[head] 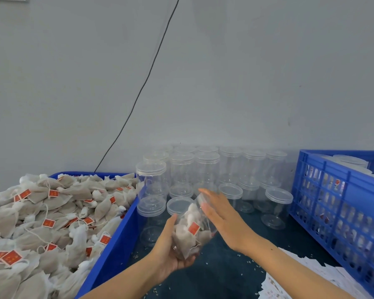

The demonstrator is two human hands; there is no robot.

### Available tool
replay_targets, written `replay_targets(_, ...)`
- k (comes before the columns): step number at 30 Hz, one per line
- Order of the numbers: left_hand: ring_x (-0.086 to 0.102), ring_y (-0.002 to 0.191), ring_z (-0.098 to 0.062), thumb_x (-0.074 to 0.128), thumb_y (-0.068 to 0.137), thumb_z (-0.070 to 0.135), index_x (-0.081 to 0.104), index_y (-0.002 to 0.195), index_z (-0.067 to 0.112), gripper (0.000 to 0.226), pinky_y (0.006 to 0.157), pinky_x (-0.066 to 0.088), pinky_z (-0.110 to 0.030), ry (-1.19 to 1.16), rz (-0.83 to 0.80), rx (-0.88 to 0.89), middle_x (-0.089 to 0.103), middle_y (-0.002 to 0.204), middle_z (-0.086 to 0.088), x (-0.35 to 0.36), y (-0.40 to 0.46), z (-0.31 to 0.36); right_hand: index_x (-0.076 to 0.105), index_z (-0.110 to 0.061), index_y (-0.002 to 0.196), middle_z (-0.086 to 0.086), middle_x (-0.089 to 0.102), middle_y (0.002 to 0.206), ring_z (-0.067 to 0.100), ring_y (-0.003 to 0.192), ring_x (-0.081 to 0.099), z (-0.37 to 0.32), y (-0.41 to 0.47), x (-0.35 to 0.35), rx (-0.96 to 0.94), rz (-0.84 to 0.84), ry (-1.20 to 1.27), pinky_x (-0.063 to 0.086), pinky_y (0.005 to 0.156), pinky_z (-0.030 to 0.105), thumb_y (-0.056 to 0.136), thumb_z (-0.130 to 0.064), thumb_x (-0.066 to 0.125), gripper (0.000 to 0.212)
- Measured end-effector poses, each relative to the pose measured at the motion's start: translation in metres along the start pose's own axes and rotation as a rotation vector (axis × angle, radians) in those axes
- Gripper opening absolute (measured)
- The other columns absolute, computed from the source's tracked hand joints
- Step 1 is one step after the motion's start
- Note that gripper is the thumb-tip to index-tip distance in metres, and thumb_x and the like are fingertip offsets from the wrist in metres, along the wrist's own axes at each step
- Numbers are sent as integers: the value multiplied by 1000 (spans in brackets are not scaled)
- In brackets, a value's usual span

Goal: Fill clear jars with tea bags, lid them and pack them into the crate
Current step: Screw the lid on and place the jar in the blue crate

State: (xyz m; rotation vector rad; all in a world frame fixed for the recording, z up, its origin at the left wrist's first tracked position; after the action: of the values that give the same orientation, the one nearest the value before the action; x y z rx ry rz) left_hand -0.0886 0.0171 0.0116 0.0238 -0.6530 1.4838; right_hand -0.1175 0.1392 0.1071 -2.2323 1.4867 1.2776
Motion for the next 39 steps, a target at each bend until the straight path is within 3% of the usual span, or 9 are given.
replay_targets(2,69,91,-29,44,93,56,53,124,19,49,63,57,-35,102,93,167,69,110,-13,-5,1,11,27,-30,140,6,32,147,19,124,39,20,5,8,198,-47,-132,40,101,35,100,-51,24,46)
replay_targets(5,69,95,-29,44,94,56,51,125,20,48,63,56,-34,157,111,216,69,113,-12,-4,-2,15,28,-26,142,7,33,149,28,135,36,27,8,3,310,-61,-42,35,109,47,88,-72,13,72)
replay_targets(8,68,68,-28,47,89,60,61,114,11,57,53,53,-29,38,42,34,73,92,-17,-1,-5,4,25,-38,143,-12,29,149,6,138,28,0,6,-4,57,-48,105,23,113,31,78,-82,15,79)
replay_targets(11,64,65,-33,50,86,60,61,111,1,64,48,50,-27,-32,-52,-89,67,88,-23,4,-5,-5,23,-47,141,-20,34,139,-3,127,37,-18,-2,-9,-153,-16,-106,33,103,20,86,-76,20,62)
replay_targets(17,65,61,-21,44,89,63,67,106,11,60,54,50,-28,3,45,123,73,85,-15,2,1,3,38,-32,127,-10,42,131,8,113,48,-6,1,-8,37,99,-64,36,96,25,94,-61,18,48)
replay_targets(21,64,61,-27,46,88,61,65,108,5,62,50,48,-27,-56,21,48,71,85,-19,3,-2,2,28,-40,140,-17,34,138,4,117,45,-21,5,-15,-53,46,-85,37,98,28,78,-80,16,75)
replay_targets(27,63,65,-34,56,84,58,61,111,-3,67,48,53,-30,-149,-85,-171,66,87,-24,6,-4,-8,30,-34,137,-13,38,131,7,109,49,-37,2,-13,-256,31,-361,50,87,29,90,-65,15,58)
replay_targets(34,54,65,-31,62,76,49,63,96,0,53,57,49,-33,-219,28,-61,66,77,-22,3,-2,5,37,-24,134,-7,42,125,14,104,50,-38,6,-10,-197,62,-295,46,90,32,90,-64,13,64)
replay_targets(39,55,62,-30,52,86,51,62,100,1,53,56,47,-32,-214,49,42,67,78,-23,-1,-3,8,38,-22,131,-2,44,123,19,99,53,-49,6,-11,-207,78,-356,48,86,36,98,-52,21,47)
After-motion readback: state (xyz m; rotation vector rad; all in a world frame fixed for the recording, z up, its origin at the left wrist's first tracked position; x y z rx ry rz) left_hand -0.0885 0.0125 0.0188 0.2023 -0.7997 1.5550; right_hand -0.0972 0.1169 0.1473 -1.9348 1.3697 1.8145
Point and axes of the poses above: each hand's wrist, its own y-axis towards the middle knuckle, its own x-axis out of the palm, z = x × y, the point moved 8 cm from there along y, towards the middle knuckle
